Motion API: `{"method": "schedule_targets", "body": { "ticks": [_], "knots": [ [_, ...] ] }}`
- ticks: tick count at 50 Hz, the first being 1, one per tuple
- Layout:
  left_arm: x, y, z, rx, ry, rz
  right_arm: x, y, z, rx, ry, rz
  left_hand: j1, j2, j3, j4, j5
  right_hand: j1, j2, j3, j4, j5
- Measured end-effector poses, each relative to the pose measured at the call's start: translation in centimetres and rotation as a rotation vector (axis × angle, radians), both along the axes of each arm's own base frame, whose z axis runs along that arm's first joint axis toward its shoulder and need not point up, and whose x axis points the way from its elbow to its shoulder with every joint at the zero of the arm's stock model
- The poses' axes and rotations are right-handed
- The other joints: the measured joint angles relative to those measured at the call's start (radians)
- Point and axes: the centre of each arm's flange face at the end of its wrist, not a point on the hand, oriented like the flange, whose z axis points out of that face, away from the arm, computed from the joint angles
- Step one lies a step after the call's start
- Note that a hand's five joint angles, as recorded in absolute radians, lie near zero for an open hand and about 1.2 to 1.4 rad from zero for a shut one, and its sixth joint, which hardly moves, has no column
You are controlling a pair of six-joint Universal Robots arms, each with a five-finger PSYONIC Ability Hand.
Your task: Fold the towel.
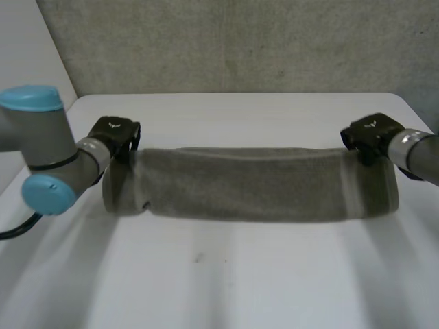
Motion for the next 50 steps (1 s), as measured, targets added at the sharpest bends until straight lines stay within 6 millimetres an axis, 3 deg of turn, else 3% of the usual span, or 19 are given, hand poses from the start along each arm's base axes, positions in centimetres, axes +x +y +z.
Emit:
{"method": "schedule_targets", "body": {
  "ticks": [10, 19, 21, 22, 23, 25, 28, 35, 41, 50],
  "knots": [
    [-2.1, -4.7, -2.3, -0.032, -0.007, 0.012, 3.1, -4.8, -1.8, -0.154, -0.047, -0.061, 0.000, 0.000, 0.000, 0.000, 0.000, 0.000, 0.000, 0.000, 0.000, 0.000],
    [-2.8, -6.3, -3.4, -0.050, -0.006, 0.019, 3.7, -6.7, -3.2, -0.204, -0.040, -0.081, 0.000, 0.000, 0.000, 0.000, 0.000, -0.042, -0.039, -0.043, -0.047, -0.052],
    [-3.0, -6.5, -3.5, -0.059, -0.005, 0.021, 3.7, -7.1, -3.5, -0.212, -0.037, -0.089, -0.183, -0.199, -0.198, -0.198, -0.186, -0.274, -0.273, -0.254, -0.260, -0.275],
    [-3.2, -6.6, -3.6, -0.064, -0.005, 0.020, 3.7, -7.3, -3.8, -0.217, -0.034, -0.096, -0.416, -0.432, -0.427, -0.432, -0.423, -0.504, -0.502, -0.497, -0.482, -0.510],
    [-3.3, -6.6, -3.7, -0.065, -0.005, 0.019, 3.6, -7.4, -3.8, -0.219, -0.033, -0.099, -0.518, -0.536, -0.528, -0.536, -0.503, -0.603, -0.601, -0.594, -0.597, -0.635],
    [-3.7, -6.5, -3.8, -0.071, -0.006, 0.014, 3.6, -7.6, -4.0, -0.226, -0.028, -0.113, -0.898, -0.930, -0.916, -0.904, -0.918, -0.946, -0.943, -0.939, -0.939, -0.999],
    [-4.1, -6.2, -3.9, -0.071, -0.010, 0.005, 3.5, -7.7, -3.9, -0.235, -0.025, -0.125, -1.004, -1.015, -1.012, -1.014, -0.978, -1.072, -1.066, -1.079, -1.073, -1.110],
    [-5.2, -4.9, -2.6, -0.067, -0.015, -0.025, 3.7, -7.3, -1.6, -0.263, -0.039, -0.134, -1.031, -1.049, -1.044, -1.045, -0.999, -1.099, -1.071, -1.088, -1.078, -1.110],
    [-4.8, -2.8, -0.7, 0.004, -0.028, -0.029, 3.2, -5.6, 0.9, -0.237, -0.056, -0.138, -1.031, -1.049, -1.044, -1.046, -1.000, -1.102, -1.071, -1.088, -1.078, -1.110],
    [-2.4, 2.0, 1.3, 0.082, 0.001, -0.006, 1.0, 0.0, 1.9, -0.122, -0.056, -0.131, -1.031, -1.049, -1.044, -1.046, -1.000, -1.103, -1.071, -1.088, -1.078, -1.110]
  ]
}}
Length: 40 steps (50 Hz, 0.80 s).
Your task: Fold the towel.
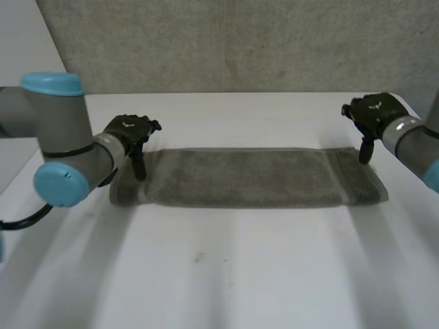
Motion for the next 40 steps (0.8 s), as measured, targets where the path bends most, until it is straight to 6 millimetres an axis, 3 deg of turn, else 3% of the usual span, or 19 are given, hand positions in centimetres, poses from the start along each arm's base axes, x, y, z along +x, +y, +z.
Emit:
{"method": "schedule_targets", "body": {
  "ticks": [9, 17, 21, 32, 40],
  "knots": [
    [2.3, 5.4, 0.8, -0.071, 0.069, 0.022, -3.1, 4.4, -3.4, 0.129, -0.010, -0.016, -0.004, -0.001, -0.004, -0.003, 0.000, -0.001, 0.000, 0.000, 0.000, 0.000],
    [3.4, 8.0, -0.7, -0.066, 0.090, 0.030, -4.6, 5.1, -6.5, 0.163, -0.030, -0.019, -0.004, -0.001, -0.004, -0.003, 0.000, 0.011, 0.001, 0.002, 0.000, 0.003],
    [3.7, 8.4, -1.3, -0.062, 0.096, 0.036, -4.7, 4.5, -7.4, 0.150, -0.035, -0.009, -0.004, -0.001, -0.004, -0.003, 0.000, 0.076, 0.035, 0.051, 0.033, 0.075],
    [4.0, 8.2, -1.5, -0.060, 0.125, 0.058, -5.1, 2.9, -9.2, 0.126, -0.030, -0.010, -0.004, -0.001, -0.004, -0.003, 0.000, 0.514, 0.487, 0.498, 0.479, 0.512],
    [4.1, 8.2, -1.6, -0.056, 0.128, 0.061, -5.2, 2.3, -9.7, 0.117, -0.026, -0.011, -0.004, -0.001, -0.004, -0.003, 0.000, 0.607, 0.579, 0.588, 0.573, 0.596]
  ]
}}
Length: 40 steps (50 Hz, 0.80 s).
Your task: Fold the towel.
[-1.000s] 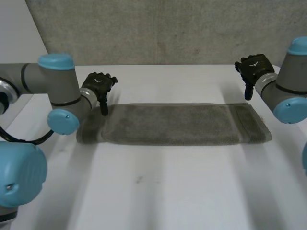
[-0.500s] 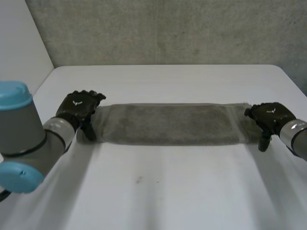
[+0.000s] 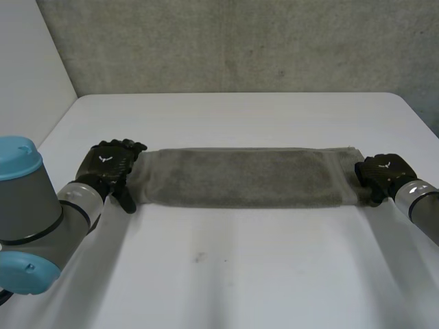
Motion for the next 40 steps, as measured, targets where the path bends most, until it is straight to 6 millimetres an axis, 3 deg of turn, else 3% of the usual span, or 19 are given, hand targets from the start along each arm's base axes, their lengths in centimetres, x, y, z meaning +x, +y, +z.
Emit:
{"method": "schedule_targets", "body": {
  "ticks": [3, 7, 17, 20, 26, 31, 36, 40],
  "knots": [
    [0.0, 0.1, -0.1, 0.002, -0.001, 0.000, 0.0, -0.1, -0.2, 0.002, 0.001, 0.000, 0.000, 0.000, 0.000, 0.000, 0.000, 0.079, 0.079, 0.078, 0.080, 0.081],
    [0.0, 0.1, -0.1, 0.004, -0.001, -0.001, 0.0, -0.4, -0.4, 0.002, 0.002, -0.001, 0.000, 0.000, 0.000, 0.000, 0.000, 0.463, 0.462, 0.451, 0.459, 0.467],
    [0.0, 0.2, -0.2, 0.009, -0.003, -0.002, -1.4, -1.6, -0.1, -0.015, 0.012, -0.045, 0.000, 0.000, 0.000, 0.000, 0.000, 0.478, 0.473, 0.497, 0.505, 0.500],
    [0.0, 0.2, -0.2, 0.009, -0.003, -0.002, -2.9, -2.3, 0.4, -0.029, 0.028, -0.078, 0.000, 0.000, 0.000, 0.000, 0.000, 0.478, 0.473, 0.497, 0.505, 0.500],
    [0.2, 0.1, -0.1, 0.007, -0.002, 0.003, -8.0, -4.2, 2.7, -0.080, 0.121, -0.171, 0.000, 0.000, 0.000, 0.000, 0.000, 0.480, 0.473, 0.497, 0.505, 0.500],
    [0.4, 0.1, -0.2, 0.008, -0.002, 0.010, -10.6, -5.6, 5.6, -0.125, 0.186, -0.222, 0.000, 0.000, 0.000, 0.000, 0.000, 0.480, 0.473, 0.497, 0.505, 0.500],
    [0.5, 0.1, 0.0, 0.006, -0.001, 0.014, -9.6, -6.3, 8.2, -0.173, 0.187, -0.219, 0.000, 0.000, 0.000, 0.000, 0.000, 0.481, 0.473, 0.497, 0.505, 0.502],
    [0.6, 0.1, 0.2, -0.001, 0.001, 0.015, -4.8, -6.2, 10.7, -0.241, 0.160, -0.147, 0.000, 0.000, 0.000, 0.000, 0.000, 0.482, 0.473, 0.497, 0.505, 0.507]
  ]
}}
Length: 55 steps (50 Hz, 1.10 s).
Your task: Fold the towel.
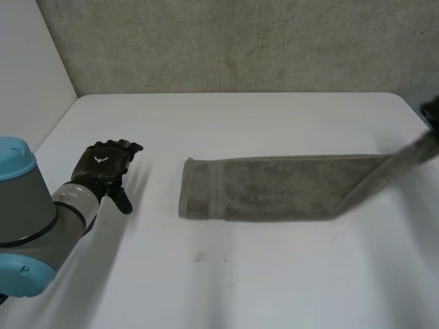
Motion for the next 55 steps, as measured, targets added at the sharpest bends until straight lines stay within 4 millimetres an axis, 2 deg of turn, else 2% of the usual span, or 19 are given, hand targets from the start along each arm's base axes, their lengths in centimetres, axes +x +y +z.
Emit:
{"method": "schedule_targets", "body": {
  "ticks": [2, 5, 6, 7, 8, 11, 15, 17, 19, 23, 29, 33, 36, 38, 39, 41, 42, 50, 55],
  "knots": [
    [0.0, 0.0, 0.1, -0.003, 0.001, 0.000, 3.1, 0.5, 0.9, -0.029, -0.006, 0.055, 0.000, 0.000, 0.000, 0.000, 0.000, 0.000, 0.004, 0.000, 0.000, 0.000],
    [0.1, 0.0, 0.3, -0.008, 0.002, 0.001, 9.6, 2.3, 2.1, -0.076, -0.016, 0.180, 0.000, 0.000, 0.000, 0.000, 0.000, 0.002, 0.004, 0.005, 0.000, 0.000],
    [0.1, 0.0, 0.3, -0.009, 0.003, 0.002, 10.7, 2.7, 2.3, -0.083, -0.017, 0.202, 0.000, 0.000, 0.000, 0.000, 0.000, 0.002, 0.004, 0.005, 0.000, 0.000],
    [0.1, 0.0, 0.3, -0.009, 0.003, 0.002, 13.3, 3.8, 2.5, -0.096, -0.021, 0.256, 0.000, 0.000, 0.000, 0.000, 0.000, 0.002, 0.004, 0.008, 0.000, 0.000],
    [0.1, 0.0, 0.3, -0.010, 0.003, 0.002, 14.3, 4.3, 2.5, -0.102, -0.022, 0.279, 0.000, 0.000, 0.000, 0.000, 0.000, 0.002, 0.004, 0.009, 0.000, 0.000],
    [0.1, 0.0, 0.4, -0.010, 0.003, 0.004, 21.1, 8.1, 2.4, -0.125, -0.032, 0.434, 0.000, 0.000, 0.000, 0.000, 0.000, 0.003, 0.004, 0.009, 0.000, 0.000],
    [0.1, 0.0, 0.4, -0.011, 0.003, 0.004, 26.1, 11.8, 1.1, -0.116, -0.035, 0.567, 0.000, 0.000, 0.000, 0.000, 0.000, 0.003, 0.004, 0.009, 0.000, 0.000],
    [0.1, 0.0, 0.4, -0.011, 0.003, 0.004, 27.6, 13.2, 0.3, -0.106, -0.033, 0.615, 0.000, 0.000, 0.000, 0.000, 0.000, 0.004, 0.004, 0.009, 0.000, 0.000],
    [0.1, 0.0, 0.4, -0.010, 0.003, 0.004, 30.5, 16.2, -1.8, -0.071, -0.020, 0.709, 0.000, 0.000, 0.000, 0.000, 0.000, 0.004, 0.004, 0.009, 0.000, 0.000],
    [0.1, 0.0, 0.3, -0.009, 0.003, 0.003, 33.3, 20.2, -5.0, -0.020, 0.027, 0.824, 0.000, 0.000, 0.000, 0.000, 0.000, 0.004, 0.004, 0.009, 0.000, 0.000],
    [0.1, 0.1, 0.3, -0.008, 0.002, 0.003, 34.3, 23.5, -8.2, 0.025, 0.117, 0.931, 0.000, 0.000, 0.000, 0.000, 0.000, 0.004, 0.004, 0.009, 0.000, 0.000],
    [0.2, 0.1, 0.3, -0.007, 0.002, 0.004, 34.1, 24.2, -8.6, 0.037, 0.144, 0.962, 0.000, 0.000, 0.000, 0.000, 0.000, 0.004, 0.004, 0.009, 0.000, 0.000],
    [0.2, 0.1, 0.2, -0.006, 0.002, 0.004, 33.6, 24.3, -8.2, 0.039, 0.150, 0.966, 0.000, 0.000, 0.000, 0.000, 0.000, -0.313, -0.311, -0.317, -0.307, -0.317],
    [0.2, 0.1, 0.2, -0.007, 0.002, 0.004, 33.2, 24.2, -7.6, 0.036, 0.147, 0.956, 0.000, 0.000, 0.000, 0.000, 0.000, -0.573, -0.569, -0.564, -0.578, -0.602],
    [0.2, 0.1, 0.2, -0.007, 0.002, 0.004, 32.8, 24.0, -7.2, 0.035, 0.144, 0.945, 0.000, 0.000, 0.000, 0.000, 0.000, -0.786, -0.777, -0.772, -0.768, -0.808],
    [0.1, 0.1, 0.2, -0.007, 0.002, 0.003, 32.0, 23.5, -6.2, 0.036, 0.129, 0.915, 0.000, 0.000, 0.000, 0.000, 0.000, -1.015, -1.008, -1.023, -1.030, -1.074],
    [0.1, 0.1, 0.2, -0.007, 0.002, 0.003, 31.6, 23.3, -5.9, 0.039, 0.119, 0.900, 0.000, 0.000, 0.000, 0.000, 0.000, -1.043, -1.036, -1.053, -1.058, -1.097],
    [0.1, 0.1, 0.2, -0.006, 0.001, 0.003, 26.2, 19.8, -3.2, 0.122, -0.069, 0.693, 0.000, 0.000, 0.000, 0.000, 0.000, -1.088, -1.056, -1.088, -1.081, -1.103],
    [0.1, 0.2, 0.1, -0.005, 0.001, 0.001, 21.8, 17.6, -3.7, 0.213, -0.186, 0.536, 0.000, 0.000, 0.000, 0.000, 0.000, -1.090, -1.056, -1.088, -1.081, -1.103]
  ]
}}
